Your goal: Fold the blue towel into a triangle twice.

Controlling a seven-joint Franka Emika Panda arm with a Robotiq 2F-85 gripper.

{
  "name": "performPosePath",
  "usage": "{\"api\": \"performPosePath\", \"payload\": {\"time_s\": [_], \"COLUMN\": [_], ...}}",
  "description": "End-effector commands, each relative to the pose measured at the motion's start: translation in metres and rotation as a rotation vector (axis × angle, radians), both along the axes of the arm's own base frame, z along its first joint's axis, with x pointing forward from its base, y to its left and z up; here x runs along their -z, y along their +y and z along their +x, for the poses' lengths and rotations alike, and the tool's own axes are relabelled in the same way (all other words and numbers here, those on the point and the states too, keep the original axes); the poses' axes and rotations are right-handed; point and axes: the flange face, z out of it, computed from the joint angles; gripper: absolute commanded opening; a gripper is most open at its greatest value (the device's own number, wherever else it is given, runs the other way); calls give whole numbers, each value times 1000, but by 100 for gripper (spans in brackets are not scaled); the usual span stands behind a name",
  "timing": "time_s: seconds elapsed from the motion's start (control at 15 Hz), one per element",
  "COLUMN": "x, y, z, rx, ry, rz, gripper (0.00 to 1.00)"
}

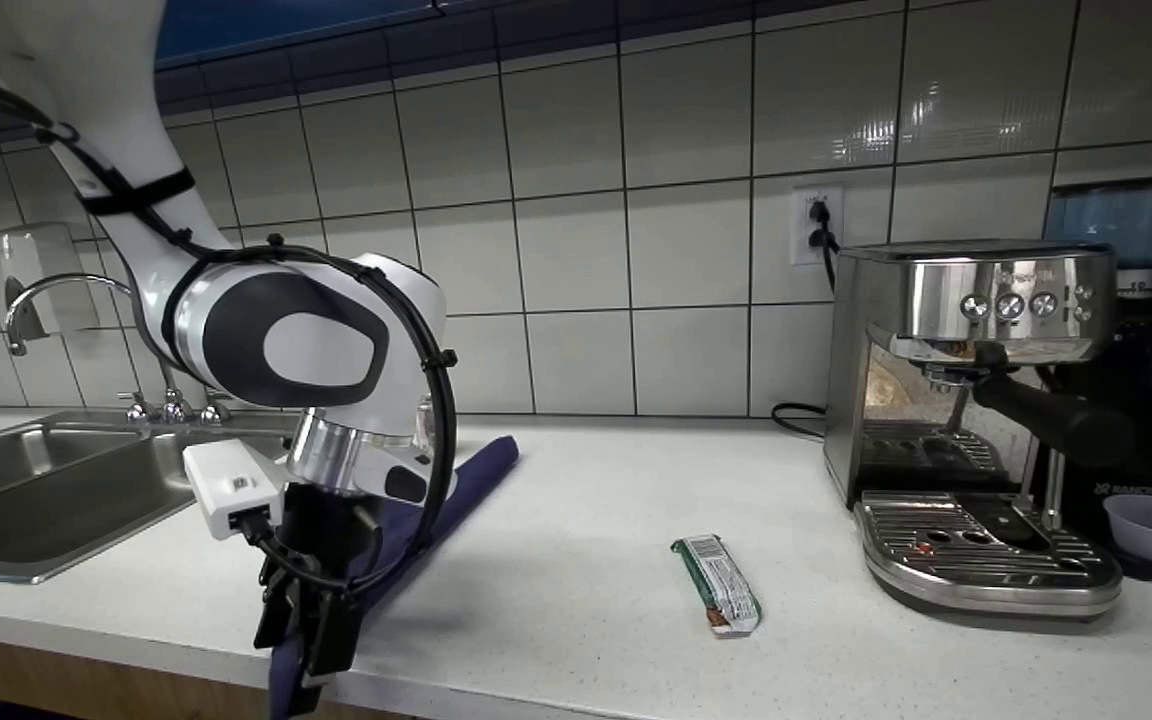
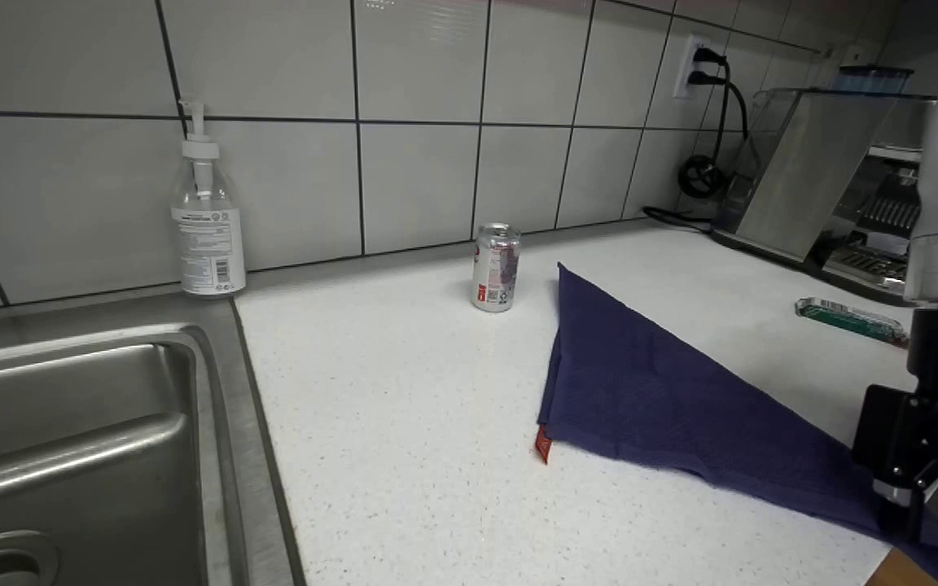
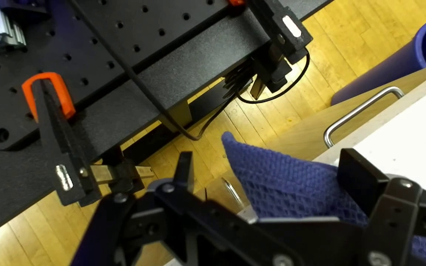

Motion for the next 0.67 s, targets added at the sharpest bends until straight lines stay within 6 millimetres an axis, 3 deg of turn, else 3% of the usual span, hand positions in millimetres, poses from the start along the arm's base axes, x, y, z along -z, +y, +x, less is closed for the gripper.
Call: {"api": "performPosePath", "payload": {"time_s": [0.0,0.6], "x": [5,12], "y": [-3,-1], "z": [-1,-4], "rx": [11,52], "ry": [2,-6], "rz": [6,64], "gripper": [100,100]}}
